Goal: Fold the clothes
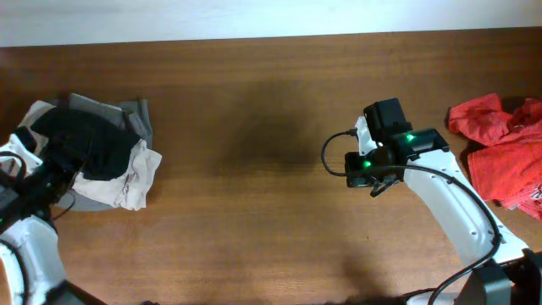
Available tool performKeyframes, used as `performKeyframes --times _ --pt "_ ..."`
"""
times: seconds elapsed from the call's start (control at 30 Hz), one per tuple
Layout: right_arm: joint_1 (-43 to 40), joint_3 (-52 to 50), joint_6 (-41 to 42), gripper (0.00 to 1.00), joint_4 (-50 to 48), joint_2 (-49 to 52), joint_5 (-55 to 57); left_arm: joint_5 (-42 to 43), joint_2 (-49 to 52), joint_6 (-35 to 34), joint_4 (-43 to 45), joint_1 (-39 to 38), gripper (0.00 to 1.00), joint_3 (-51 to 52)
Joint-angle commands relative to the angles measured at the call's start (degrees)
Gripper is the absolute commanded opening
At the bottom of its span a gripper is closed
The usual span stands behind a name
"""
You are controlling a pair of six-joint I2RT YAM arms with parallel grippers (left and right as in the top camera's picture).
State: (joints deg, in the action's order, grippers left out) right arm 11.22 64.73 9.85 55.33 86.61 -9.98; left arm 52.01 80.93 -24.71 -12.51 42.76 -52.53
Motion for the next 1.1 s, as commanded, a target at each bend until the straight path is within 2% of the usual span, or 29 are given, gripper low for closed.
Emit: performKeyframes --times 0.0,0.17,0.3,0.63,0.77,0.83,0.9,0.93,1.0,1.03,1.07 --pt "0.0 0.6 -0.6 0.04 0.0 -0.4 0.3 -3.1 -4.8 -3.3 -3.3 1.9 0.99 -0.9" --pt "0.0 0.6 -0.6 0.04 -0.1 -0.4 0.3 -11.7 -8.9 -0.5 -13.2 5.2 0.99 -0.9" --pt "0.0 0.6 -0.6 0.04 -0.9 -0.4 0.3 -14.8 -7.1 -0.8 -17.6 5.8 0.99 -0.9" --pt "0.0 0.6 -0.6 0.04 -1.1 -0.4 0.3 -13.7 -5.9 -16.1 -10.4 11.4 0.99 -0.9" --pt "0.0 0.6 -0.6 0.04 -1.4 -0.4 0.3 -13.6 -3.7 -18.5 -8.7 11.9 0.99 -0.9" --pt "0.0 0.6 -0.6 0.04 -1.5 -0.4 0.3 -11.3 -1.7 -20.1 -8.1 11.8 0.99 -0.9" --pt "0.0 0.6 -0.6 0.04 -1.4 -0.4 0.3 -3.8 0.2 -20.0 -3.4 11.8 0.97 -0.9" --pt "0.0 0.6 -0.6 0.04 -1.4 -0.4 0.3 1.6 1.0 -19.3 1.4 11.8 0.78 -0.9" --pt "0.0 0.6 -0.6 0.04 -1.4 -0.4 0.3 10.9 2.0 -19.0 13.1 11.7 0.28 -0.9" --pt "0.0 0.6 -0.6 0.04 -1.4 -0.4 0.3 14.8 2.0 -19.7 19.5 11.6 0.14 -0.9" --pt "0.0 0.6 -0.6 0.04 -1.4 -0.4 0.3 16.2 1.8 -20.1 22.6 11.6 0.11 -0.9"
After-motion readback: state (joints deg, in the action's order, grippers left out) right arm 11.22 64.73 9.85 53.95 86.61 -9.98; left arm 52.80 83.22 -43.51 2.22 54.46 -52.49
